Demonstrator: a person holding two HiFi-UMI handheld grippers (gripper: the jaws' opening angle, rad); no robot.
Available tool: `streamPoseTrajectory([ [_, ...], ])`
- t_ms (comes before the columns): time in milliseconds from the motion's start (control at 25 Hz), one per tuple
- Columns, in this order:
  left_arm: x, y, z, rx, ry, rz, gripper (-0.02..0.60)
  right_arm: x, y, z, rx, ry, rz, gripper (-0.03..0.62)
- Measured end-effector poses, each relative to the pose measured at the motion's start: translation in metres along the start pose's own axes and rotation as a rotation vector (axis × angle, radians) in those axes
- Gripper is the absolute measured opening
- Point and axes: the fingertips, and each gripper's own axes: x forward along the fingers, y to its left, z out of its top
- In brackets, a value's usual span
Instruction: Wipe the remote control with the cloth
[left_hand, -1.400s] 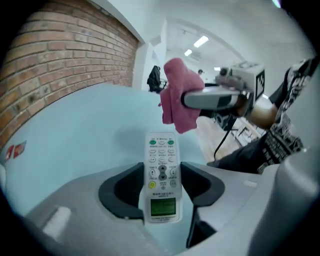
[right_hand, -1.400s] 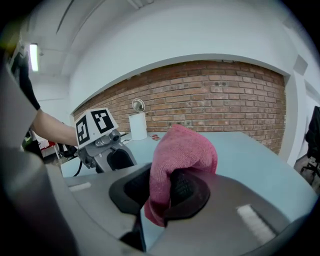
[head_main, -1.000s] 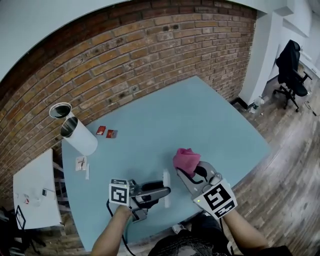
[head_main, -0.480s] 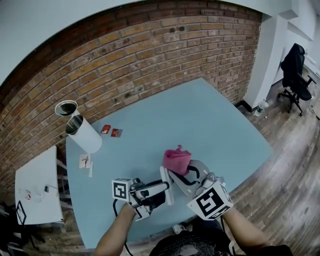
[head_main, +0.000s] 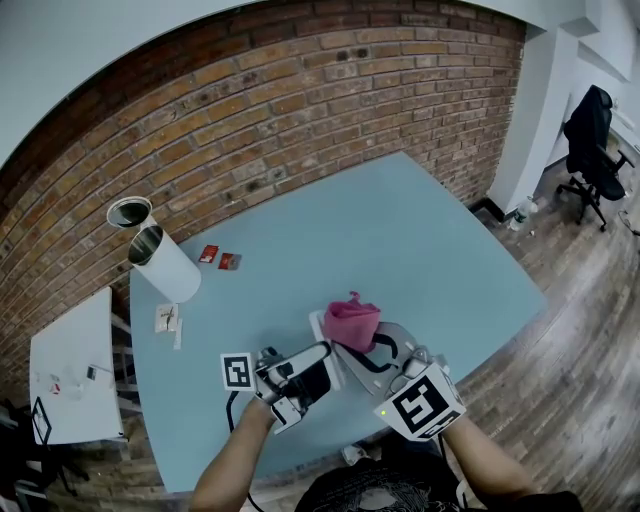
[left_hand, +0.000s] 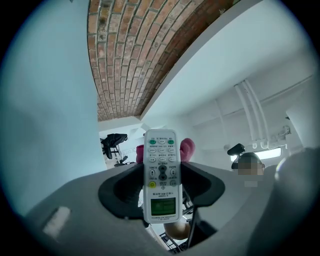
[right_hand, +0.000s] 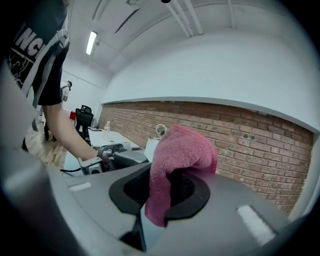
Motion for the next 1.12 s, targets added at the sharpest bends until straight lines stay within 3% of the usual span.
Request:
streamPoseTrajectory([
  [200, 0.005, 0.0, 0.014, -0.015, -0.073, -0.025, 0.235, -0.006, 0.0, -0.003, 0.036, -0.016, 0.0, 0.061],
  [520, 0.007, 0.009, 0.035, -0.022, -0.184, 0.005, 0.235, -0.013, -0.001, -0.014, 0.122, -0.03, -0.014, 0.061],
  [840, 0.002, 0.019, 0.055, 0.006, -0.3, 0.07, 0.235, -0.022, -0.005, -0.022, 0.219, -0.063, -0.076, 0.061],
  [1120, -0.006, 0.027, 0.072, 0.026, -0.406, 0.139, 0.235, -0.022, 0.002, -0.032, 0.307, -0.072, -0.073, 0.061],
])
